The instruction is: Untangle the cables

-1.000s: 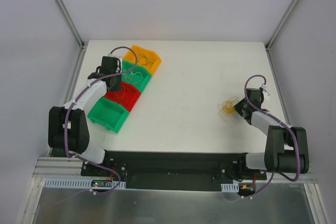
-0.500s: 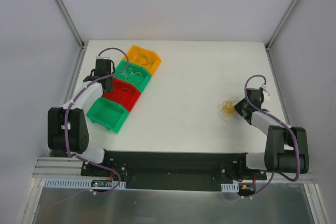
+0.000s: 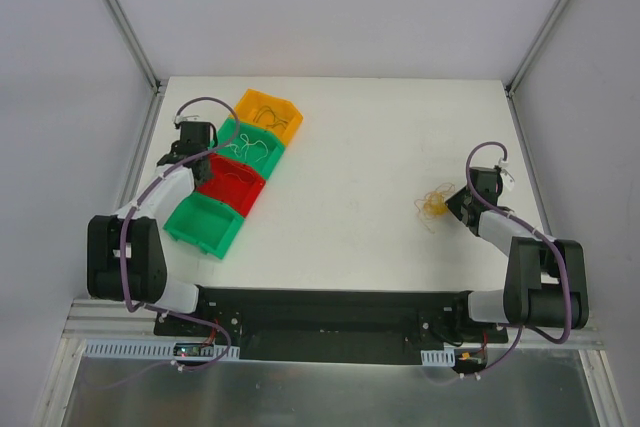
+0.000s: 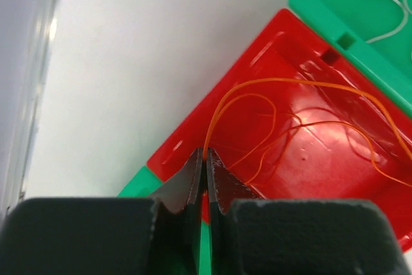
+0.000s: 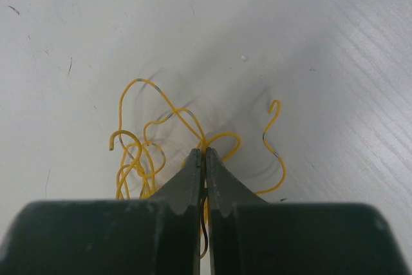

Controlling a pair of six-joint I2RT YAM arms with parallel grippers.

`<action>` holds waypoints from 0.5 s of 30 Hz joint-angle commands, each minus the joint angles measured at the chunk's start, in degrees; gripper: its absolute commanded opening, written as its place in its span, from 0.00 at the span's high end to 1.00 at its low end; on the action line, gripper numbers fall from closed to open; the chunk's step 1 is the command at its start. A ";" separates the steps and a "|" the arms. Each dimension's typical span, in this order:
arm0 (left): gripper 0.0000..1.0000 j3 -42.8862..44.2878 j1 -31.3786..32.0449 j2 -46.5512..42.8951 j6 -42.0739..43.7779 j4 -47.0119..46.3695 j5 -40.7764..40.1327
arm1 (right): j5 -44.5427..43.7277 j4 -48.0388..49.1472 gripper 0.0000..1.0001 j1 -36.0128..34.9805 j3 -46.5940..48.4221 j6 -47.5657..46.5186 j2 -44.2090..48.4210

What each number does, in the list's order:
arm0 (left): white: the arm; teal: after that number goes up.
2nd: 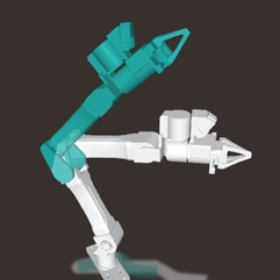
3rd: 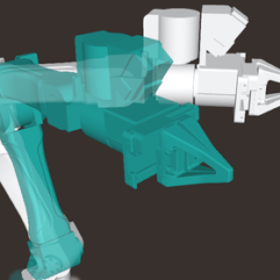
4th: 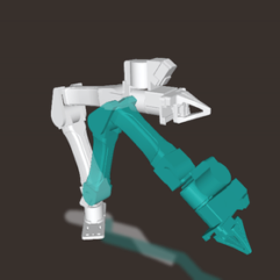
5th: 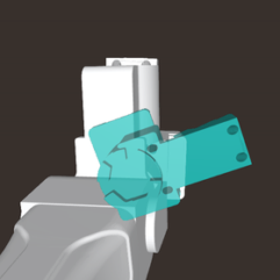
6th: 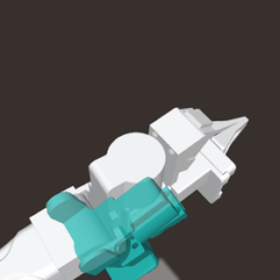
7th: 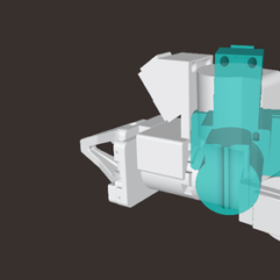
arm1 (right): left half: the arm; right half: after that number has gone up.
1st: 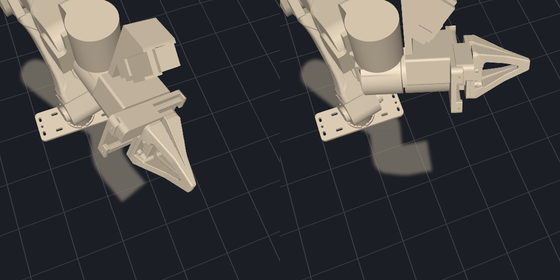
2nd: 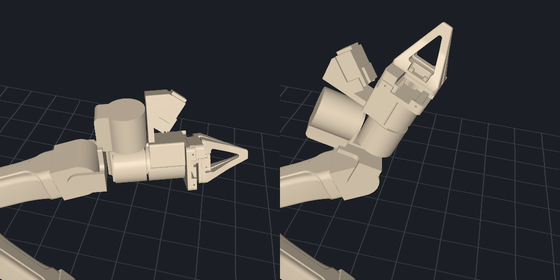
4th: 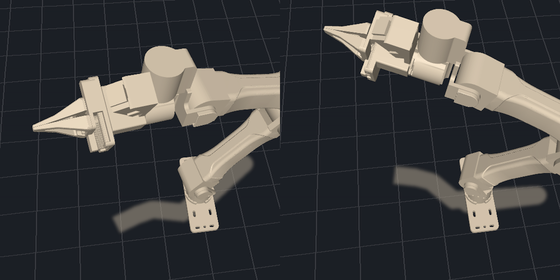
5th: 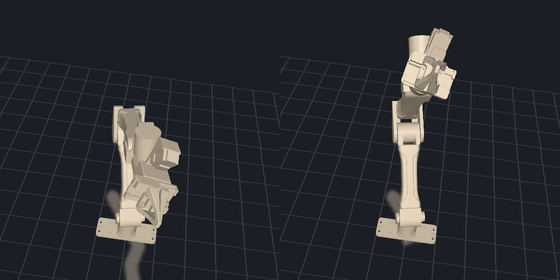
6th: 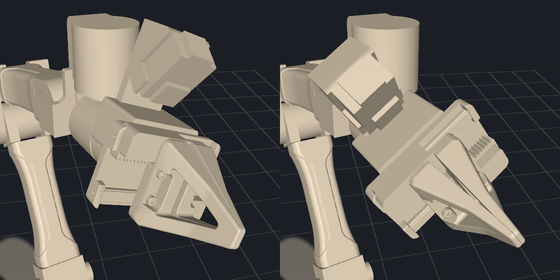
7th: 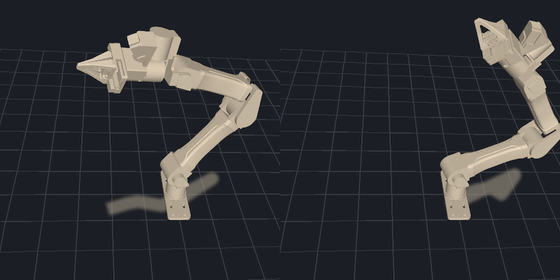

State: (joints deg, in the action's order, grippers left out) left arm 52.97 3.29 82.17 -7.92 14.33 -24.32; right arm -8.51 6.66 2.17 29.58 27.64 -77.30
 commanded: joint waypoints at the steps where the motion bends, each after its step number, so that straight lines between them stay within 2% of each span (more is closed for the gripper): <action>1: 1.00 2.57 -0.13 2.29 0.01 -0.18 8.31 | -0.10 0.46 0.99 0.55 1.53 0.14 -0.05; 5: 0.98 2.93 -0.13 2.47 -0.07 0.09 8.15 | -0.19 0.46 0.99 0.55 1.62 -0.04 -0.05; 12: 0.48 3.02 -0.13 -0.87 -0.95 0.17 6.39 | 0.16 0.46 0.99 0.55 1.97 -0.13 -0.40; 15: 0.36 2.31 -0.13 -3.41 -1.22 0.09 7.09 | 0.16 0.38 0.99 0.55 2.06 -0.13 -0.66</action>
State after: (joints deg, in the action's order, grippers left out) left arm 54.13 3.31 83.77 -8.38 14.44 -17.78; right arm -8.49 6.66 2.24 29.58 27.62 -77.34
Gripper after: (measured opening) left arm 0.590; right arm 0.022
